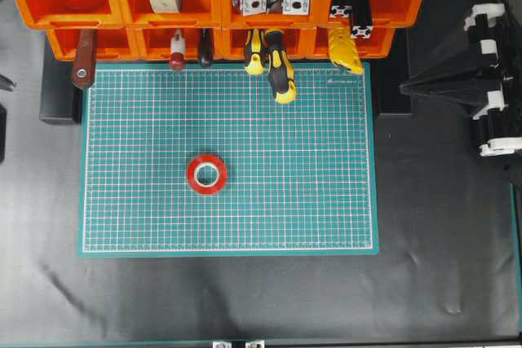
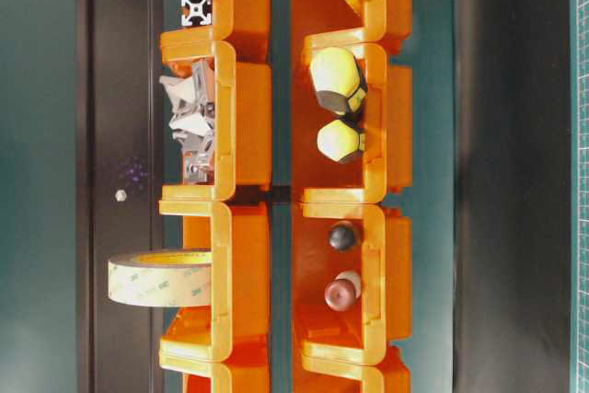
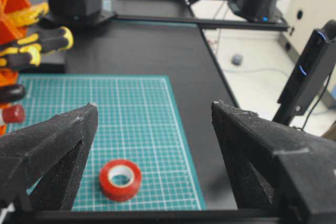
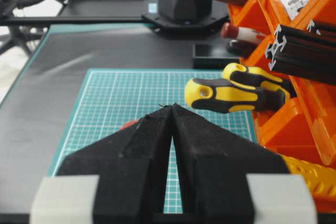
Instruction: Pick vinyl tape from container rack with left arm.
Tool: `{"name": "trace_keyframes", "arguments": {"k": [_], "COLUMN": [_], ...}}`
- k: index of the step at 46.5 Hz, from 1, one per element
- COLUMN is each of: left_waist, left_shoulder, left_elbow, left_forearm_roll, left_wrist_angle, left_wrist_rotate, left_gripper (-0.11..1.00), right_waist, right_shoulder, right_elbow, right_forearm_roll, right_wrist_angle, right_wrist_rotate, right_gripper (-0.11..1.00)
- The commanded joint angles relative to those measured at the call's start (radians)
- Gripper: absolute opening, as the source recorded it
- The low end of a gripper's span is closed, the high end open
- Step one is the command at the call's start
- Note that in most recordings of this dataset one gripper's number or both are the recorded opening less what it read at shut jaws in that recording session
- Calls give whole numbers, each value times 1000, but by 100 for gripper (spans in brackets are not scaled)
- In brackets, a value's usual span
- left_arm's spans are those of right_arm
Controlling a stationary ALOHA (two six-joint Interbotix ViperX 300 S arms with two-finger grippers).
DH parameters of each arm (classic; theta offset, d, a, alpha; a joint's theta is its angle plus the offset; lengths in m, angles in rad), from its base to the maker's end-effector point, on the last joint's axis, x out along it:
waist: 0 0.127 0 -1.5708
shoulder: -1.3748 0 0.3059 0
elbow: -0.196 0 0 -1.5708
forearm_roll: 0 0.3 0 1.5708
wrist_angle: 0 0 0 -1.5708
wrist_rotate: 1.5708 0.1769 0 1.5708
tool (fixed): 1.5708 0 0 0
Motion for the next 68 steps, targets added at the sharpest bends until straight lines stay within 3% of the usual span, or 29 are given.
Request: {"name": "trace_keyframes", "arguments": {"k": [1, 68], "left_waist": [0, 2], "left_shoulder": [5, 2], "left_elbow": [-9, 5], "left_forearm_roll": [2, 2], "left_wrist_angle": [-18, -20], "left_wrist_rotate": [-2, -5], "left_gripper": [84, 84], "right_waist": [-2, -2], "right_shoulder": [5, 5], "right_elbow": [-18, -15], "right_forearm_roll": [-3, -3], "right_wrist_angle": [-17, -17], "right_wrist_rotate": [-2, -2], "right_gripper": [0, 0]}}
